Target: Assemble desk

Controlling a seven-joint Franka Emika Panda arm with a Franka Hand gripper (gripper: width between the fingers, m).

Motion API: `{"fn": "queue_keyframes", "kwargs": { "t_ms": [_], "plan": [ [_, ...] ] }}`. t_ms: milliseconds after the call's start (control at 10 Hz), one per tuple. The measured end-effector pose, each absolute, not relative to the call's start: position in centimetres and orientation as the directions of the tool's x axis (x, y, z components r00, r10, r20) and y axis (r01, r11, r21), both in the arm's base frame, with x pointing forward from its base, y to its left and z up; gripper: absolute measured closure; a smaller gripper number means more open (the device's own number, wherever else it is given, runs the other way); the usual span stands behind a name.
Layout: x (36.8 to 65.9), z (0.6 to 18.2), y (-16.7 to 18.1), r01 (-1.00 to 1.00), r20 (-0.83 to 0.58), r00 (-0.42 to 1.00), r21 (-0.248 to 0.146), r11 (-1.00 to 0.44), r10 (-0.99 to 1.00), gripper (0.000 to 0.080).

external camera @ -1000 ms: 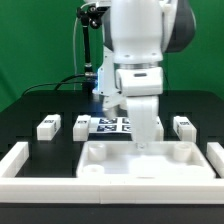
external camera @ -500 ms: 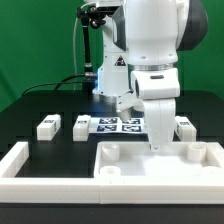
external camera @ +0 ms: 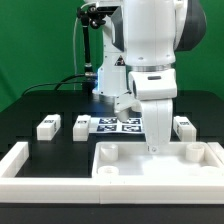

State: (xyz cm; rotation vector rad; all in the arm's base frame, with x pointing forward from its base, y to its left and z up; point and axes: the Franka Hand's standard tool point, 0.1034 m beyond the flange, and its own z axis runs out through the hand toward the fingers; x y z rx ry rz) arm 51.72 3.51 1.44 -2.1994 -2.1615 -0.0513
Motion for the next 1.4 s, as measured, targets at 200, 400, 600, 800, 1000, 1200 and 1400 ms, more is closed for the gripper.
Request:
{"fn": "queue_keyframes", "kwargs": {
  "t_ms": [200,400,600,800,1000,1200,1400],
  "plan": [
    [51.7,1.4,3.5,1.0,0.064,0.018,-0.018,-0.017,0.998,0.0349],
    [51.7,1.4,3.5,1.0,0.064,0.019,-0.018,-0.017,0.998,0.0193],
    [51.7,1.4,3.5,1.0,0.064,0.019,-0.018,-0.018,0.998,0.0163],
    [51.7,1.4,3.4,1.0,0.064,0.019,-0.018,-0.018,0.998,0.0152],
    [51.7,1.4,3.4,1.0,0.064,0.019,-0.018,-0.018,0.998,0.0151],
    [51.7,1.5,3.4,0.999,0.063,0.027,-0.019,-0.025,0.998,0.0151],
    [51.8,3.9,4.8,0.992,0.04,0.127,-0.022,-0.126,0.991,0.0151]
  ]
}}
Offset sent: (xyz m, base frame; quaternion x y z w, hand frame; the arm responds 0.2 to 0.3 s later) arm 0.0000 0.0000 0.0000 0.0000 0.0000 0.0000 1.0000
